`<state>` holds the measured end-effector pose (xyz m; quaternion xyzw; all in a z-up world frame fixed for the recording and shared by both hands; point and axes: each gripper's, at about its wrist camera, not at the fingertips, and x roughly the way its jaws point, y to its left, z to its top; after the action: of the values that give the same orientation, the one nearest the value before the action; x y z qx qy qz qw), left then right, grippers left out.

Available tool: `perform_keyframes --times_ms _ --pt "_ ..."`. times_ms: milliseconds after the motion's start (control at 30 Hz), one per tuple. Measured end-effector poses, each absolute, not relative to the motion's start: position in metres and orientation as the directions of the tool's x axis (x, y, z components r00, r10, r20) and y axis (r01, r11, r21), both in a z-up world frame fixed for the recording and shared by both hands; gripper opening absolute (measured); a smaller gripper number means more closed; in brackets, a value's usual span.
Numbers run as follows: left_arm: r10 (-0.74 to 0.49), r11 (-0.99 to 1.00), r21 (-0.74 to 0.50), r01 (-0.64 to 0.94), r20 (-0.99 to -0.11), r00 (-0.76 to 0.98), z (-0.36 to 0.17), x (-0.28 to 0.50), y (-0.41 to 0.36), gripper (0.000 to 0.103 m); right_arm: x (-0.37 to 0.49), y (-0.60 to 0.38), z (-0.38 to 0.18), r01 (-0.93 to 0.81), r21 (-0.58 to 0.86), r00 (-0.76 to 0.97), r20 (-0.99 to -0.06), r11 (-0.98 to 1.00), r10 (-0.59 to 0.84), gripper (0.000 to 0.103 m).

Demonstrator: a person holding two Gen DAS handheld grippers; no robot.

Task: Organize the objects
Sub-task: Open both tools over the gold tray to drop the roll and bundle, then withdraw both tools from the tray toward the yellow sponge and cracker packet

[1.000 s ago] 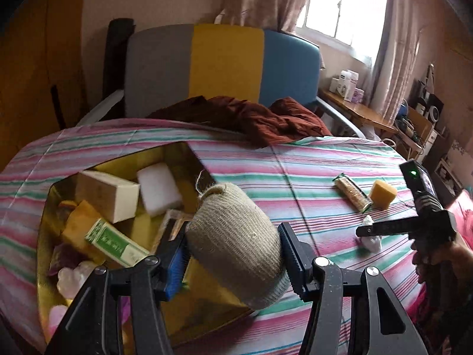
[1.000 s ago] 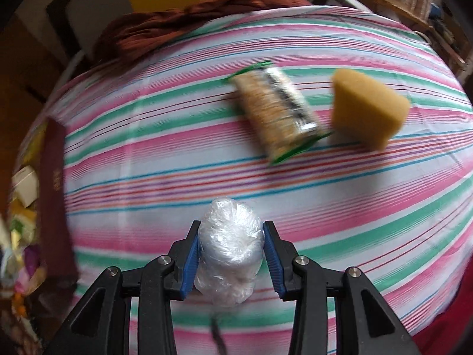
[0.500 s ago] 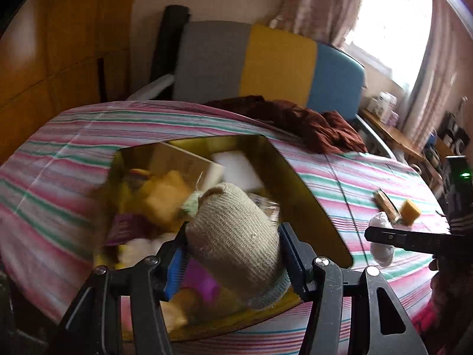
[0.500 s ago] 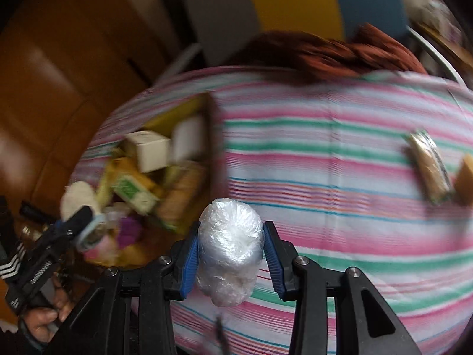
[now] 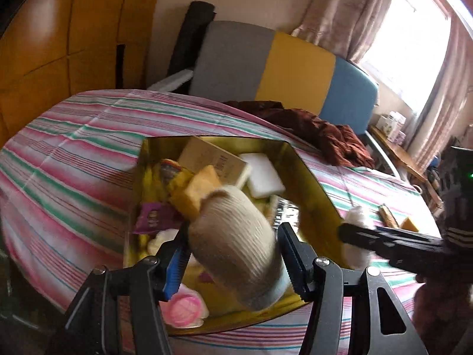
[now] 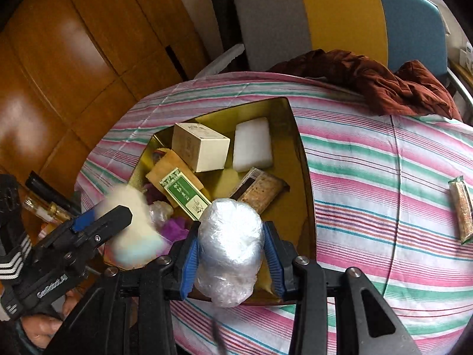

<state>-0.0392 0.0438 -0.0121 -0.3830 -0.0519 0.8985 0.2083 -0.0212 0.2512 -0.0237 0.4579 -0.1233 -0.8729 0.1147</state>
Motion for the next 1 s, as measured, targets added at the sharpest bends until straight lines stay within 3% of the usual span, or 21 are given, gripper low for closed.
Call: perform_keyframes --times_ms 133,267,533,600,1000 --pt "0.434 -0.895 -0.241 -0.375 -0.662 -0.612 -0.011 -0.037 0.058 0.057 -0.024 0.252 -0.03 0.079 0.326 -0.553 -0.772 -0.942 -0.313 0.042" --pt "0.417 -0.902 -0.228 -0.366 -0.679 -0.605 -0.02 -0.039 0.061 0.058 -0.026 0.253 -0.038 0.055 0.343 -0.541 -0.779 -0.938 -0.317 0.052" --pt "0.374 -0.925 -0.223 -0.307 -0.663 -0.648 -0.016 -0.041 0.041 0.059 -0.022 0.259 -0.042 0.022 0.341 -0.533 -0.791 -0.94 -0.299 0.054" --pt "0.353 -0.935 -0.219 -0.28 -0.658 -0.665 -0.013 -0.044 0.034 0.06 -0.02 0.258 -0.042 0.016 0.318 -0.537 -0.797 -0.948 -0.277 0.058" --pt "0.181 -0.975 -0.215 -0.057 -0.615 -0.768 0.009 -0.065 -0.042 0.064 -0.01 0.239 -0.035 0.059 0.195 -0.575 -0.795 -0.979 -0.193 0.058"
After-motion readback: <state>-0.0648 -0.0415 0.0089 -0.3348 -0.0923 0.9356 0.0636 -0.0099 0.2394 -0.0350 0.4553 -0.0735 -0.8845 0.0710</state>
